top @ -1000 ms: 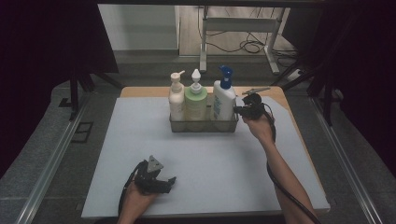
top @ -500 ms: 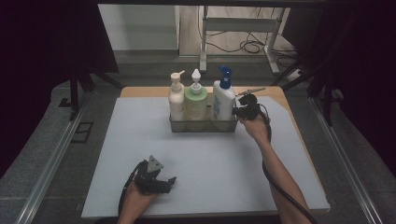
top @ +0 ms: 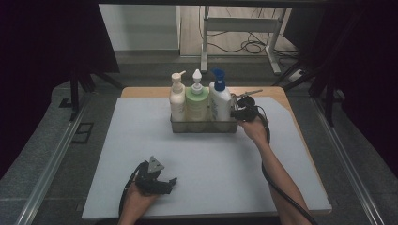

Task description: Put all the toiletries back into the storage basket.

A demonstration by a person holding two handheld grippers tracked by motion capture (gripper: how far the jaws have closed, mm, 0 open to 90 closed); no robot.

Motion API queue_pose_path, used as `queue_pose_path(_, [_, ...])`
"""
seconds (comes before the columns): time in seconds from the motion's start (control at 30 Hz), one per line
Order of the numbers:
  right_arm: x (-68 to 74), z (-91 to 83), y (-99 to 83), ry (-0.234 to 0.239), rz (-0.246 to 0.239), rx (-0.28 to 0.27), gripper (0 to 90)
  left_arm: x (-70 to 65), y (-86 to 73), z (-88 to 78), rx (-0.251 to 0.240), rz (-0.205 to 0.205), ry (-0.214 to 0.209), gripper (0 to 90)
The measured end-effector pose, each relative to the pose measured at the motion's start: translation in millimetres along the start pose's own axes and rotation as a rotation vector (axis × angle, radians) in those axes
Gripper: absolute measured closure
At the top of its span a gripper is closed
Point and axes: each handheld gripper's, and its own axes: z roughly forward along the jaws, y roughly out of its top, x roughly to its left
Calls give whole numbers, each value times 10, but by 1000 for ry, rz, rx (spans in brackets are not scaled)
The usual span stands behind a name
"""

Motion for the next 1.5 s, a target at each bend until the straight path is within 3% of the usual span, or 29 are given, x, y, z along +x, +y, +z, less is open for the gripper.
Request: queue_pose_path(1.5, [175,103,15,23,-49,38,882,3,1,-1,2,4,1,121])
